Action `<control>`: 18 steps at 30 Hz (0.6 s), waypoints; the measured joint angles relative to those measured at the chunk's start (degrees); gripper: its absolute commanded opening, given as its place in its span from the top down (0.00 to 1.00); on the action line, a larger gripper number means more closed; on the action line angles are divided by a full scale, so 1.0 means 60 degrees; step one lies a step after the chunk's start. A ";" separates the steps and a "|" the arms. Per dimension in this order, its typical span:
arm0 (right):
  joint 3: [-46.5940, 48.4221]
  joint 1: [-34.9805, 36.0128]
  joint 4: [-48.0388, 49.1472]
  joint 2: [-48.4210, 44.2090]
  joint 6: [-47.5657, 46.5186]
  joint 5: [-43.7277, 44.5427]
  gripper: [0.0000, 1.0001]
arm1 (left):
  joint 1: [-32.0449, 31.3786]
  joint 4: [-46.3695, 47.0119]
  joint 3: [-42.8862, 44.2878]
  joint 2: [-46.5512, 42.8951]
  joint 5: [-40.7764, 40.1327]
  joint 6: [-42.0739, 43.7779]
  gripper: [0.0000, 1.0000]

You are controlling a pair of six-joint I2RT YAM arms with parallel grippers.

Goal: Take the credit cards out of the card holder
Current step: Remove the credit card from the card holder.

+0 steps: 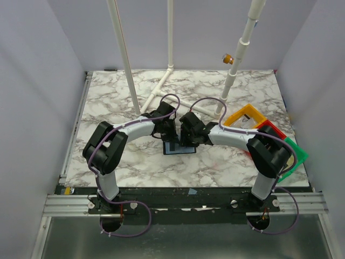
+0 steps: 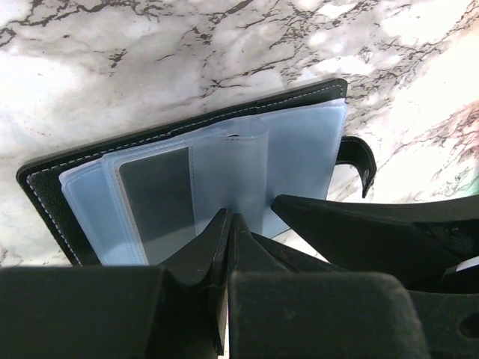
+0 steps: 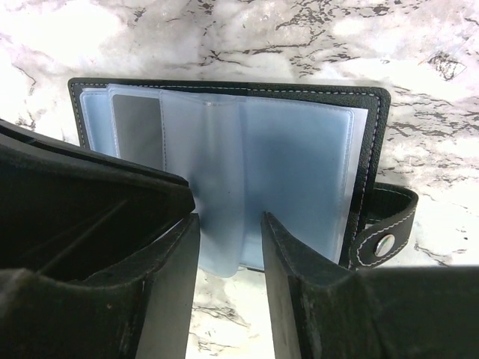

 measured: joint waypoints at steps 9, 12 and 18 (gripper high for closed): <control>0.0007 0.0004 0.0062 0.0124 -0.0076 0.0310 0.83 | -0.0018 -0.0044 0.0066 0.0000 -0.0004 0.0029 1.00; 0.0018 0.0004 0.0055 0.0157 -0.0087 0.0404 0.85 | -0.0026 -0.0138 0.0066 0.0000 -0.0007 0.0069 1.00; 0.0018 0.0000 0.0066 0.0171 -0.0069 0.0430 0.86 | -0.0029 -0.0477 0.0066 -0.0051 -0.0178 0.0175 1.00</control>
